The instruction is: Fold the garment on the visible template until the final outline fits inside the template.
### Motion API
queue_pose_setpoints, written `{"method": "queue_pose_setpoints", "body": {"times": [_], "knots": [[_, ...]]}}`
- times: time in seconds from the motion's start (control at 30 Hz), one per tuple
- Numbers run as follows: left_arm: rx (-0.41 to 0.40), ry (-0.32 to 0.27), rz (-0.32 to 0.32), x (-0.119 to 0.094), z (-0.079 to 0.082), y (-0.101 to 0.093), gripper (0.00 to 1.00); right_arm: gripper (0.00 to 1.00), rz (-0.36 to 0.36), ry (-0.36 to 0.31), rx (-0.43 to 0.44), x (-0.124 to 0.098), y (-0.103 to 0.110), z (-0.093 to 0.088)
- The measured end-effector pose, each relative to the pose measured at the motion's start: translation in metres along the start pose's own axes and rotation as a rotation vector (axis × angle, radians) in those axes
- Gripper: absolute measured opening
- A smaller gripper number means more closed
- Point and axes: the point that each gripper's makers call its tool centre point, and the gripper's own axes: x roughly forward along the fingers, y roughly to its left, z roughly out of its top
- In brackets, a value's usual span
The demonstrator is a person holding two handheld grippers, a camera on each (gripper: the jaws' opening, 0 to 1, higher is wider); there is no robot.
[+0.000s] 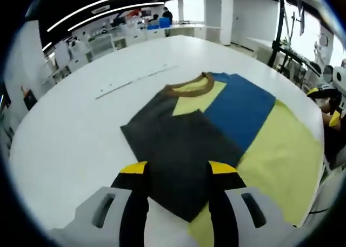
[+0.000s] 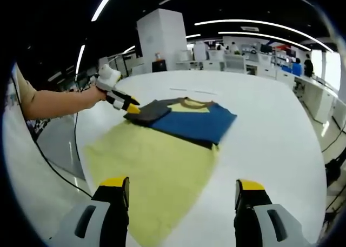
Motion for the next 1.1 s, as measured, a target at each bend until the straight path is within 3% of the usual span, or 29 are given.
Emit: {"method": "queue_pose_setpoints", "body": {"times": [0.7,1.1], "knots": [[-0.059,0.051,0.038,-0.011,-0.032,0.018,0.30,0.79,0.000,-0.004,-0.004,-0.002,0.002,0.000],[-0.084,0.035,0.001,-0.011,-0.031,0.011,0.16,0.79,-0.001,0.000,-0.001,-0.001,0.002,-0.001]]}}
